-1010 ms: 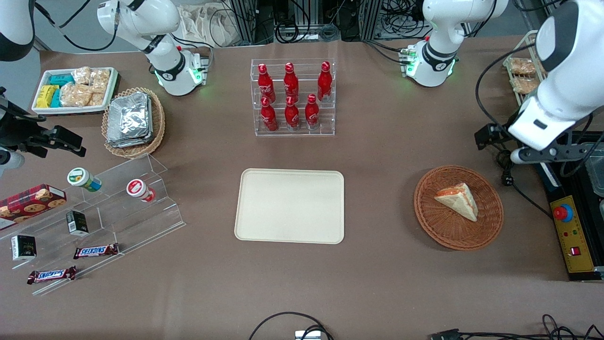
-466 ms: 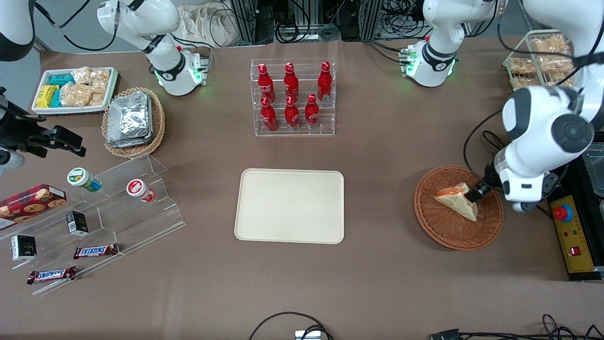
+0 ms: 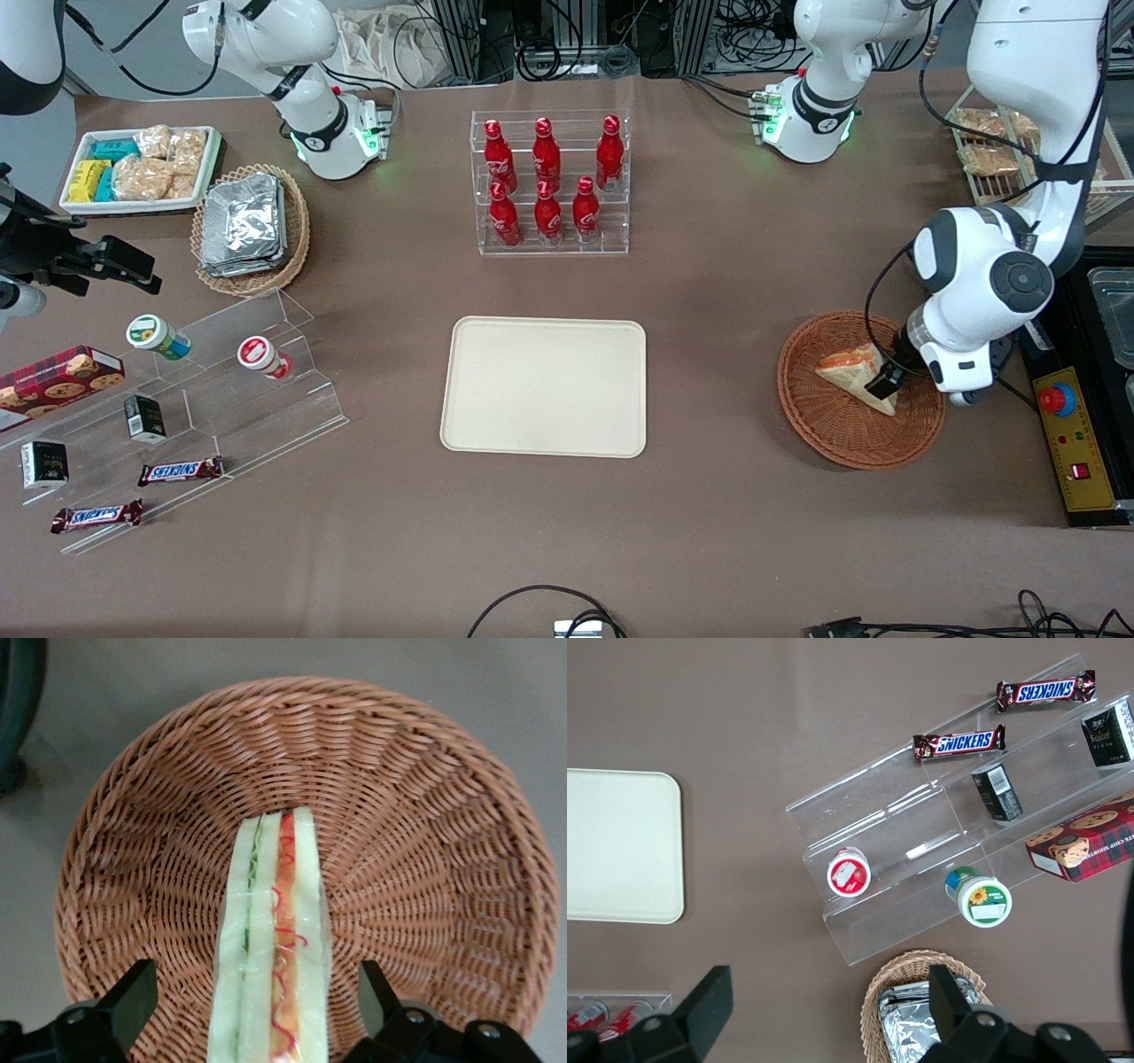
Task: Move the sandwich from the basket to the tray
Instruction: 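Close the left gripper on the sandwich's wrapped edge, then lift the sandwich up out of the basket with the left gripper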
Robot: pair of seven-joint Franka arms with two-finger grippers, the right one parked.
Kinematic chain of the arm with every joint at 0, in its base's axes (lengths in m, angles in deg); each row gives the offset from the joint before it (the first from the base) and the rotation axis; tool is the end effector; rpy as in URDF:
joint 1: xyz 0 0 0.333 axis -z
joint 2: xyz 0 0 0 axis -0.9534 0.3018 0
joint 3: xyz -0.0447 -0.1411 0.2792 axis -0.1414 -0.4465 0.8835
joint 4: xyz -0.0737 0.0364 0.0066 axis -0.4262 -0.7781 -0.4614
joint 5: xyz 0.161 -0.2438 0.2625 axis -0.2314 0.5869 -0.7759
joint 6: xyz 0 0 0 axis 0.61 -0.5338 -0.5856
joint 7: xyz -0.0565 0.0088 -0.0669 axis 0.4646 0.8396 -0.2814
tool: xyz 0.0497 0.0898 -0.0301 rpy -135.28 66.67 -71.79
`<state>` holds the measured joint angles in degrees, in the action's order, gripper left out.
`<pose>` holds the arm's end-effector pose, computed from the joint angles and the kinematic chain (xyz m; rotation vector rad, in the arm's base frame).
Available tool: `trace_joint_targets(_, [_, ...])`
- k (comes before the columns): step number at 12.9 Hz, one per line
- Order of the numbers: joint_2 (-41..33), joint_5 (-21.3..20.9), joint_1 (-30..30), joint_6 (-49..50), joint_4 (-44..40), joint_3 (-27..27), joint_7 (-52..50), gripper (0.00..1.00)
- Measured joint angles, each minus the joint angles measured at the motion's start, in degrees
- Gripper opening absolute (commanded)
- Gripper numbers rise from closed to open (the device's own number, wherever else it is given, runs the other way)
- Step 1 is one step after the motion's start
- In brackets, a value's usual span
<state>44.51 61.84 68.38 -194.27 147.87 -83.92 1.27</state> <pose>0.5660 0.0027 0.2623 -2.8262 -1.3582 -0.0296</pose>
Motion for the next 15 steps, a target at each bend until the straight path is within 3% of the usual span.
trace_joint_targets(8, [0.91, 0.00, 1.40, -1.93, 0.91, -0.77, -5.82, 1.00])
trace_joint_targets(9, [0.95, 0.00, 1.86, -1.93, 0.93, -0.87, -6.52, 0.93])
trace_joint_targets(10, [1.09, -0.15, 2.10, -1.93, 0.95, -0.87, -6.77, 0.64])
trace_joint_targets(11, [1.29, -0.48, 2.09, -1.93, 0.96, -0.81, -6.85, 0.26])
trace_joint_targets(12, [1.44, -0.76, 2.00, -1.95, 0.96, -0.60, -6.87, 0.02])
trace_joint_targets(15, [1.48, -1.34, 1.69, -1.72, 0.89, -0.39, -6.87, 0.00])
